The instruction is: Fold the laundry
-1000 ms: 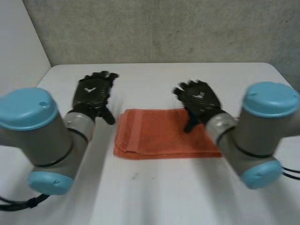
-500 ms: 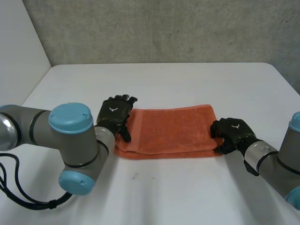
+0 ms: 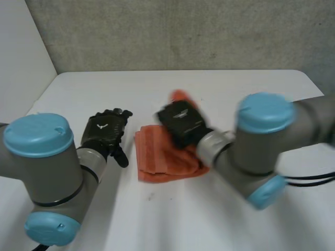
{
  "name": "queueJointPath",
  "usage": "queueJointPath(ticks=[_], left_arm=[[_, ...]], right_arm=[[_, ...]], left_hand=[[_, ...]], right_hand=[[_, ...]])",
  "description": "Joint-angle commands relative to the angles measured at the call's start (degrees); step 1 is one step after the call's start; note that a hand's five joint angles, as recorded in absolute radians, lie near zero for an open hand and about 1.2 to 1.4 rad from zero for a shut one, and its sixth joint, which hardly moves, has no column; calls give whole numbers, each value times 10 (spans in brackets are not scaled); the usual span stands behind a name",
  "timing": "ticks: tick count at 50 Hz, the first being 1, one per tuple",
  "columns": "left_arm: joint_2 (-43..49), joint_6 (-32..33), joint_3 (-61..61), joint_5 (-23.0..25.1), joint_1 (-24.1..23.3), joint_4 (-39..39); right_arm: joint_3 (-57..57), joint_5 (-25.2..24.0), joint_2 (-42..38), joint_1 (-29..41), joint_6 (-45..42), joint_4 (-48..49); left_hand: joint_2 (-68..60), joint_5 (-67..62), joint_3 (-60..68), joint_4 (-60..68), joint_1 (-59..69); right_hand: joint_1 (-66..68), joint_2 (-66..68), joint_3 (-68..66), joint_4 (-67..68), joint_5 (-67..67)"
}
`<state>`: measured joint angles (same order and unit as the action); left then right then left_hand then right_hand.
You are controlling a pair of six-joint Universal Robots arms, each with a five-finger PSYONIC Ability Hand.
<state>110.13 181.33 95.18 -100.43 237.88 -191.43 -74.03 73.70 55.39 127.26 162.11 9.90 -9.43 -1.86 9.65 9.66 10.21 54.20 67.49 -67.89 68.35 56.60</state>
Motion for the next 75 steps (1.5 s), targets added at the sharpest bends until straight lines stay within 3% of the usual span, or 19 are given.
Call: queueJointPath(ticks=[1, 3, 4, 5, 6, 10, 14, 21, 37, 44, 56, 62, 64, 75], left_arm=[[-28, -9, 16, -15, 22, -1], [-28, -10, 12, -14, 32, -2], [-28, -10, 11, -14, 32, -2], [-29, -10, 7, -13, 36, -2], [-29, -10, 7, -13, 36, -2], [-19, -11, -20, -11, 36, -4], [-1, -24, -46, -4, 30, -3], [59, -67, -106, 25, -1, 18], [142, -91, -132, 22, -15, 106], [128, -87, -127, 23, -10, 127], [-11, -91, -159, 26, -1, 139], [-93, -91, -177, 26, 44, 182], [-134, -86, -182, 27, 69, 207], [-178, -83, -212, 29, 99, 276]], right_arm=[[36, 3, -91, 95, 0, -21], [42, 7, -92, 94, 0, -21], [47, 17, -85, 93, 1, -21], [47, 17, -85, 93, 1, -21], [51, 36, -68, 93, 6, -22], [47, 112, 2, 60, 17, -20], [45, 133, 23, 36, 48, -21], [57, 113, 2, 6, 132, -70], [164, 65, -151, -49, 160, -201], [185, 56, -150, -62, 159, -215], [144, 59, 47, -95, 163, -193], [96, 75, 130, -134, 160, -165], [54, 97, 191, -175, 159, -157], [-2, 120, 275, -240, 153, -164]], left_hand=[[-6, 19, 3, 3, -2], [-6, 19, 3, 3, -2], [-6, 19, 3, 3, -2], [-6, 19, 3, 3, -2], [-6, 19, 3, 3, -2], [-6, 19, 3, 3, -2], [-6, 19, 3, 3, -2], [-6, 19, 3, 3, -2], [-6, 19, 3, 3, -2], [-6, 19, 3, 3, -2], [-6, 19, 3, 3, -2], [-6, 19, 3, 3, -2], [-6, 19, 3, 3, -2], [-6, 19, 3, 3, -2]], right_hand=[[258, 125, -121, 117, 134], [258, 125, -121, 117, 134], [-73, -206, 210, -214, -197], [-76, -209, 213, -218, -200], [-344, -477, 481, -486, -468], [-442, -575, 579, -583, -566], [-442, -575, 579, -583, -566], [-442, -575, 579, -583, -566], [-442, -575, 579, -583, -566], [-442, -575, 579, -583, -566], [-442, -575, 579, -583, -566], [-442, -575, 579, -583, -566], [-442, -575, 579, -583, -566], [-442, -575, 579, -583, -566]])
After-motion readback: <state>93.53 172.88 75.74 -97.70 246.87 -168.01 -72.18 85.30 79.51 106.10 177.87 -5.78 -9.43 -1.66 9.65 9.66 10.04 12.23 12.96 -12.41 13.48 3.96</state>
